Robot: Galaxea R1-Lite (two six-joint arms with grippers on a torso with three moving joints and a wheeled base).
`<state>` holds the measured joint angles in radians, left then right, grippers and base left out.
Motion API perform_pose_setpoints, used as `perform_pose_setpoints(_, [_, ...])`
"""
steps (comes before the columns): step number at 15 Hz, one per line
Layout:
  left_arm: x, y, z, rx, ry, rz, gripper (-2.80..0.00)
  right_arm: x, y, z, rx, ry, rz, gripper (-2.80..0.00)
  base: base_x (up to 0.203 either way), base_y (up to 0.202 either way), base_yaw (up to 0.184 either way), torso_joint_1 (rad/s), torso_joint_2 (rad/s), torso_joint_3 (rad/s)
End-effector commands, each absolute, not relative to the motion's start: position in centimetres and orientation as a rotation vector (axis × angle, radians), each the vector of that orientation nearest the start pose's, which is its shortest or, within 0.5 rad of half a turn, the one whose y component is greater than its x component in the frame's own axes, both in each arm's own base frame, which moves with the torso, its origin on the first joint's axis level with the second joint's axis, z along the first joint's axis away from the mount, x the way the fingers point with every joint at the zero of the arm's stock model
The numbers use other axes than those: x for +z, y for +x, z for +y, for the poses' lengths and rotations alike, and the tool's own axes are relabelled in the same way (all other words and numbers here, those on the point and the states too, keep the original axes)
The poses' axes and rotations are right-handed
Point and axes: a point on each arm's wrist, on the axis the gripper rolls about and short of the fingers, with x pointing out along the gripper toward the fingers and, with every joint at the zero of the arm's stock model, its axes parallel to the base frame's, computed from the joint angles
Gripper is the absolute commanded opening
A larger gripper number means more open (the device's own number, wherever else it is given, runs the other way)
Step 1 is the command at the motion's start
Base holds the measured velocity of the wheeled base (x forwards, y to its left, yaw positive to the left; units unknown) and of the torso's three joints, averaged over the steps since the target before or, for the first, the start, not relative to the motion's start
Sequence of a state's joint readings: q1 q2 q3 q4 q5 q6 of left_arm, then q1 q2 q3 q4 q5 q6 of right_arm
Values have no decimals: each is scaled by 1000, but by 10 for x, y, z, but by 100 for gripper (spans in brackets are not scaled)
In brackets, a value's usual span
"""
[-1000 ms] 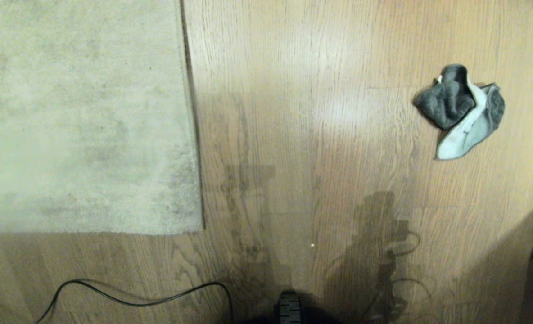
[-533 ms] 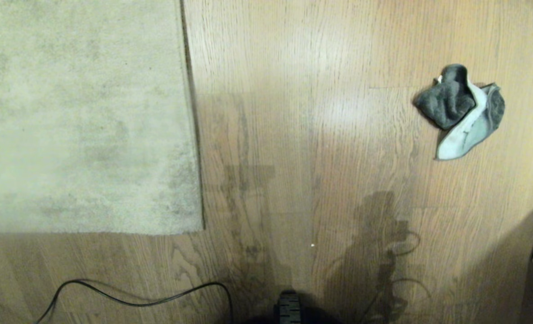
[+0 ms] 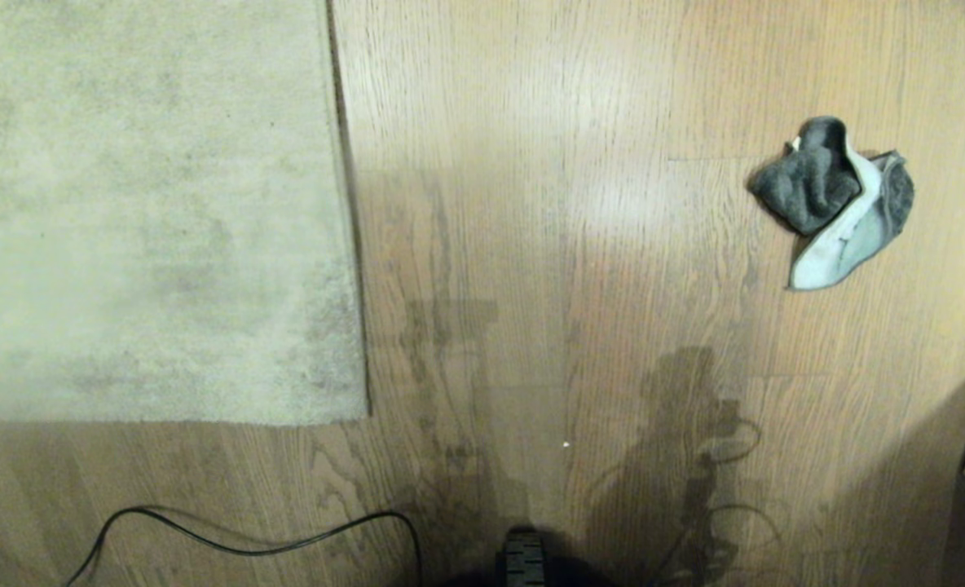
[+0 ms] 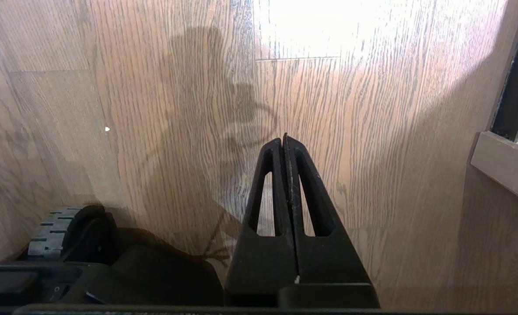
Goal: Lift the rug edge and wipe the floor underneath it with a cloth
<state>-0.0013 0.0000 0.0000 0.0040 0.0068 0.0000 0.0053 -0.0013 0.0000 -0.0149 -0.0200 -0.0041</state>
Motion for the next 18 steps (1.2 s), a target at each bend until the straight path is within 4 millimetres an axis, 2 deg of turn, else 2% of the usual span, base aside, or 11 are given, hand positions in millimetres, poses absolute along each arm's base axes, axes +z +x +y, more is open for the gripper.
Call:
perform_pose_setpoints(1, [75,-23,0,6,-3,5,-280,77,-23,-1,-14,-4,-14,-280,0,0,0,0,0,0])
perform_pose_setpoints(18, [75,-23,0,9,-20,5,-280,77,-23,-1,-15,-4,-15,-280,0,0,0,2,2,182])
